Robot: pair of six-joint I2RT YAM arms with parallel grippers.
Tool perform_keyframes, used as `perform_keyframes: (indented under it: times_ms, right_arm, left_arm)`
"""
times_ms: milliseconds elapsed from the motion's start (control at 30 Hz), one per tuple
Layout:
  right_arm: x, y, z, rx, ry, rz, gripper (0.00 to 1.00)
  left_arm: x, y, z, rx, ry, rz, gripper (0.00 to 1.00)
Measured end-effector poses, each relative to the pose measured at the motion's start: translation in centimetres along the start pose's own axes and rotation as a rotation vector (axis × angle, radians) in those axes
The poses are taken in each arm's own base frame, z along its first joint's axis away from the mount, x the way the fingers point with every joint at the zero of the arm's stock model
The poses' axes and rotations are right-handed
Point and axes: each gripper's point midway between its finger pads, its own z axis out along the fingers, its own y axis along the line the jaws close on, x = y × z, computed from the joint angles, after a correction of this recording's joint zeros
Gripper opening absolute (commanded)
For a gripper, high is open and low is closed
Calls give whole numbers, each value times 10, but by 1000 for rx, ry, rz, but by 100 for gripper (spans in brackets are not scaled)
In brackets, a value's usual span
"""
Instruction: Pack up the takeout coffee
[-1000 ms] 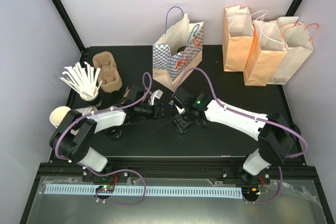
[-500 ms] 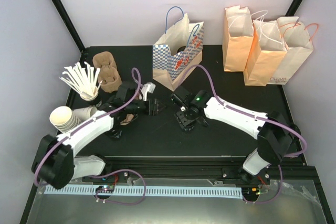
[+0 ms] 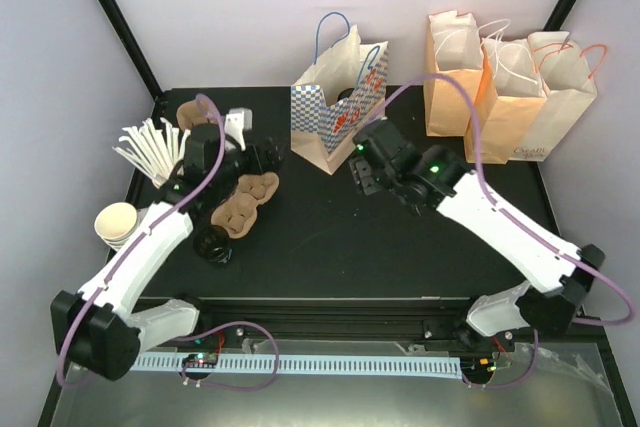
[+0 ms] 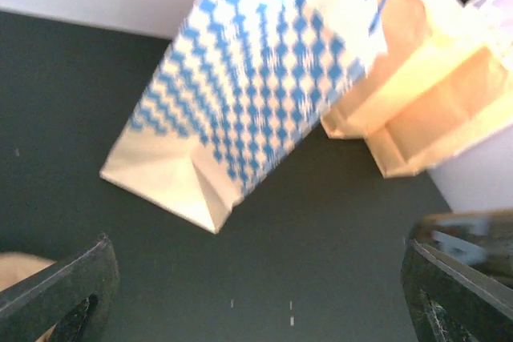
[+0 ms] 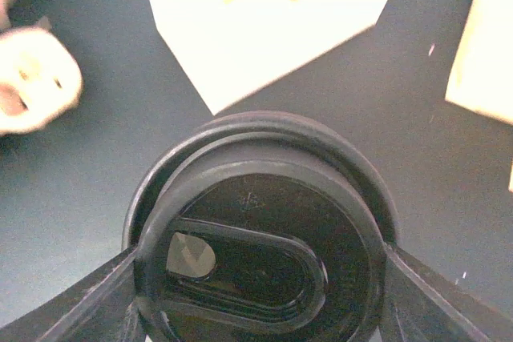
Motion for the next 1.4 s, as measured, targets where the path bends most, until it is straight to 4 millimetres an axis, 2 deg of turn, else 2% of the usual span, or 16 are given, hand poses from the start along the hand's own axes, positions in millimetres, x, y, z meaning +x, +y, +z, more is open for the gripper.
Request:
perform_keyframes:
  times_ms: [133, 233, 367, 433, 533, 633, 700, 800, 967, 1067, 1267, 1333, 1400]
  right_arm:
    - [-45, -17, -46, 0, -180, 47, 58]
    - [-69, -31, -71, 12, -279, 87, 58]
    - [-84, -42, -85, 21, -340, 111, 57]
    - [-88, -47, -90, 31, -360, 114, 57]
    - [-89, -53, -99, 39, -384, 113, 57]
    - [-90, -62, -114, 34, -427, 132, 57]
    - [-89, -68, -124, 29, -453, 148, 57]
    - [-88, -72, -132, 22, -474, 161, 57]
    - [-84, -67, -126, 4, -457, 154, 56]
    - [-82, -65, -122, 1, -446, 148, 56]
    - [-82, -63, -121, -10, -442, 144, 56]
    - [-81, -62, -121, -18, -436, 140, 55]
    - [-81, -60, -122, -27, -428, 135, 55]
  left_arm:
    - [-43, -2, 20, -14, -27, -20, 99]
    - [-78, -11, 49, -8, -18, -14, 99]
    - [-112, -16, 87, -16, 15, 18, 99]
    - [-126, -16, 104, -25, 31, 44, 94]
    - [-146, -14, 131, -48, 55, 95, 88]
    - [-161, -9, 157, -72, 70, 159, 87]
    - [-161, -2, 168, -100, 94, 199, 86]
    - [-148, 11, 175, -135, 146, 240, 85]
    - [-137, 21, 181, -155, 185, 287, 72]
    - [-134, 22, 184, -148, 197, 298, 57]
    - [-123, 21, 186, -116, 238, 314, 14]
    - [-119, 20, 185, -107, 256, 311, 3]
    - [-114, 20, 184, -100, 278, 309, 2]
